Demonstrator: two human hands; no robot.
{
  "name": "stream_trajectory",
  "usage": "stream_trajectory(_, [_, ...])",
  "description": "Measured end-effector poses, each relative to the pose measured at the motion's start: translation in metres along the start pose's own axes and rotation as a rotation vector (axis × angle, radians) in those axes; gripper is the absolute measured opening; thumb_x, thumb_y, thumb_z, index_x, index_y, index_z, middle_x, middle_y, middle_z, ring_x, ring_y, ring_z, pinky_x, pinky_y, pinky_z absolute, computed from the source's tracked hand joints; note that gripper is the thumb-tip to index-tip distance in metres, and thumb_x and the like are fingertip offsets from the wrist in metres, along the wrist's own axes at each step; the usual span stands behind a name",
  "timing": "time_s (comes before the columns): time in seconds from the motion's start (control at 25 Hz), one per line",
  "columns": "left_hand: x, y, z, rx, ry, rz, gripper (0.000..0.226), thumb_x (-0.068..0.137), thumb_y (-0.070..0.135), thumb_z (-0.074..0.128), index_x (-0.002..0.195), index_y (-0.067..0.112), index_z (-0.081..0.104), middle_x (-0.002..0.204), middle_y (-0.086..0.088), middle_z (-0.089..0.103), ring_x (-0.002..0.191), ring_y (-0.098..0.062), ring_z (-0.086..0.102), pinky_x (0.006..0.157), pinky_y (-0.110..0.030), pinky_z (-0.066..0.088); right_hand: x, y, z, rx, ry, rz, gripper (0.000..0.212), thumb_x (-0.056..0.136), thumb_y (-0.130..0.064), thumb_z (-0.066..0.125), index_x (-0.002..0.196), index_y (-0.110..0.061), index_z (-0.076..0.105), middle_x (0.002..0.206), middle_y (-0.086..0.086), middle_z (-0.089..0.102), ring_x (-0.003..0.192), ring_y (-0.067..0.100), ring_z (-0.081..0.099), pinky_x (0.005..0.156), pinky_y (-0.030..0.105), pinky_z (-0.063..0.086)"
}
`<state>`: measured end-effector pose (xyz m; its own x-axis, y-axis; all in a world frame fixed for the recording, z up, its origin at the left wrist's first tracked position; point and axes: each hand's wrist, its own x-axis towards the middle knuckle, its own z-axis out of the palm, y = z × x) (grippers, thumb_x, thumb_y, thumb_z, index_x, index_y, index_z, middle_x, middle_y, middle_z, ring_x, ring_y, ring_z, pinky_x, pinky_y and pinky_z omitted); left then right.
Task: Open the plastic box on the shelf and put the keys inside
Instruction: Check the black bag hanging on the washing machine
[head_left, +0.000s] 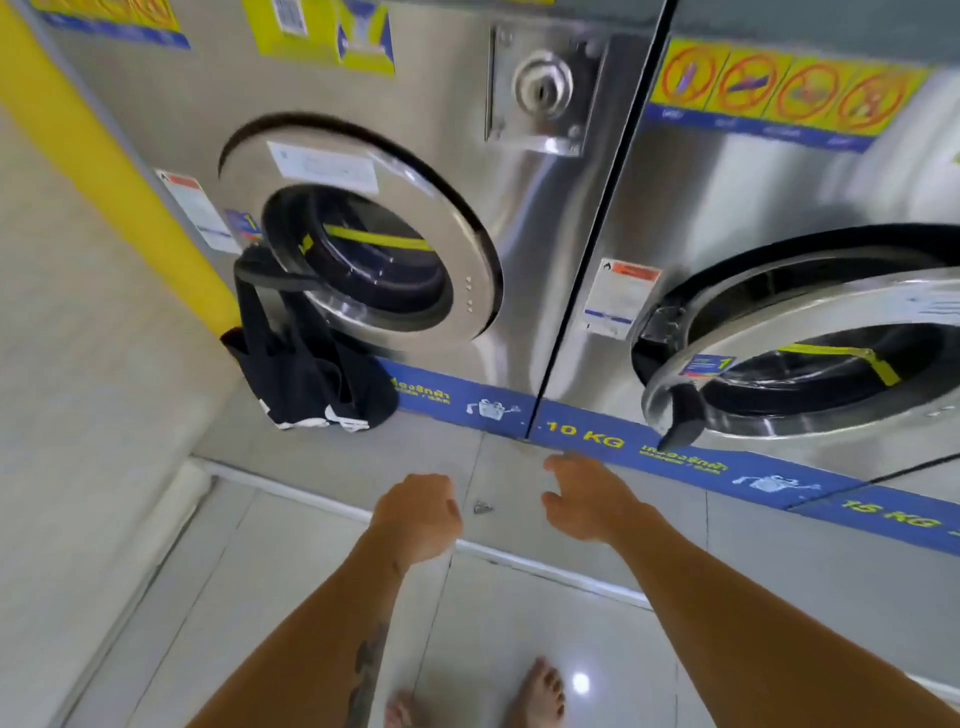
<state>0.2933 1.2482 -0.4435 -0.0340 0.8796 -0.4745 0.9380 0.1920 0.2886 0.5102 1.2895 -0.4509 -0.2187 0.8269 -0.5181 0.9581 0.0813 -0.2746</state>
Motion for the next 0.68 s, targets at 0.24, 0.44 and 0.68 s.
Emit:
stream_trajectory(0.24, [0.103,-0.022,0.098,-0.014,-0.117,0.031,0.017,0.090,0.021,0.042,0.092,0.016,0.059,0.101,-0.006,0.064,0.084,-0.025,0.054,0.069,-0.031,0.039,0.105,0.031,0.098,0.008,-0.034,-0.031,0.052,0.096,-0.028,0.047,0.145,-0.015,0.036,0.142,0.007,0.041,0.130,0.030,0.037,0.103,0.038,0.038])
stream_trajectory(0.44, [0.223,-0.058,0.227,-0.009,-0.074,0.101,0.020,0.085,0.015,0.048,0.103,0.017,0.056,0.111,-0.006,0.057,0.109,-0.028,0.056,0.083,-0.037,0.048,0.208,0.061,0.227,-0.032,0.007,-0.008,0.054,0.094,-0.031,0.048,0.144,-0.015,0.034,0.143,0.008,0.040,0.127,0.031,0.040,0.100,0.042,0.042])
stream_trajectory(0.68, [0.309,-0.081,0.374,-0.006,0.027,0.172,0.045,0.087,0.023,0.056,0.131,0.023,0.045,0.131,-0.002,0.042,0.119,-0.026,0.044,0.092,-0.039,0.048,0.282,0.116,0.356,-0.105,0.077,0.019,0.064,0.095,-0.036,0.047,0.150,-0.014,0.023,0.156,0.011,0.024,0.141,0.031,0.024,0.112,0.044,0.029])
